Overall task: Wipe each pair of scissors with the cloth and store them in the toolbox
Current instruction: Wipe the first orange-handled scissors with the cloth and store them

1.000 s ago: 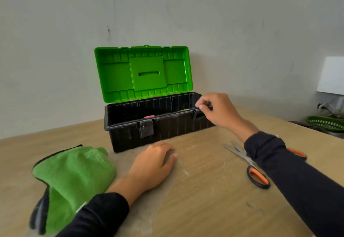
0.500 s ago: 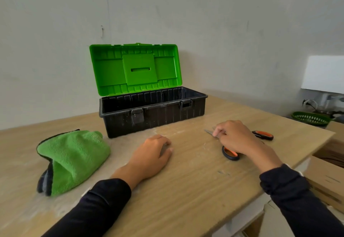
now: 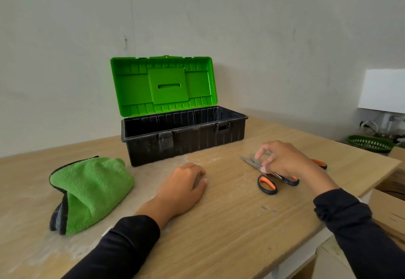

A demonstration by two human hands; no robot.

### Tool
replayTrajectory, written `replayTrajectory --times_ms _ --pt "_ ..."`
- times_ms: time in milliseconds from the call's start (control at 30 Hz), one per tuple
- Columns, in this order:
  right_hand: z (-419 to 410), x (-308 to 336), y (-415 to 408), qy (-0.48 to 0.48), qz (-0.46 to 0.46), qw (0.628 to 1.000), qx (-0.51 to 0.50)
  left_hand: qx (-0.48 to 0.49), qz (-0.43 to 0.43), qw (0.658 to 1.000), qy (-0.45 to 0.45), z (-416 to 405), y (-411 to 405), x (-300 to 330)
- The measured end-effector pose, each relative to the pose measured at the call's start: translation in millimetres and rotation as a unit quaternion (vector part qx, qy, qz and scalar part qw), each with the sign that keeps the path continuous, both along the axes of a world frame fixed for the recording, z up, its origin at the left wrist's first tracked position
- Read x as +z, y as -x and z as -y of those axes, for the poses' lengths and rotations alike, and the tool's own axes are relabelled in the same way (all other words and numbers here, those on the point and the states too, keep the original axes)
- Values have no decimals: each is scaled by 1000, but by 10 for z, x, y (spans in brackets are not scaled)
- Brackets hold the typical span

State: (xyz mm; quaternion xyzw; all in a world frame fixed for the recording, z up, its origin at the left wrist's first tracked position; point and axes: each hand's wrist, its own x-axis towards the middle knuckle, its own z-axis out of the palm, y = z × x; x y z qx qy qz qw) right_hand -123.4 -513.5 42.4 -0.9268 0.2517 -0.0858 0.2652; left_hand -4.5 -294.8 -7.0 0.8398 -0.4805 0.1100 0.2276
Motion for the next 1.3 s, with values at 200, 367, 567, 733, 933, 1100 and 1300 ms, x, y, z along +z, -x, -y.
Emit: replayTrajectory --times_ms 200,367,567,733,933,1100,1300 --pt "-90 85 -86 -57 11 998 24 -1 5 1000 4 -1 0 -2" --pt "-230 124 -222 -103 46 991 71 -18 36 998 39 -7 45 31" --pt "-558 121 -483 -160 186 962 118 -13 18 989 149 30 107 123" --pt "-787 110 -642 -199 320 920 107 24 -20 968 249 24 84 201" --pt "-831 170 -702 -242 351 899 106 68 -32 951 300 -101 24 324" --pt "-853 346 -708 -279 309 900 128 80 -37 940 328 -195 -36 376" --pt "-811 440 -730 -558 268 770 155 95 -55 920 376 -255 -125 458"
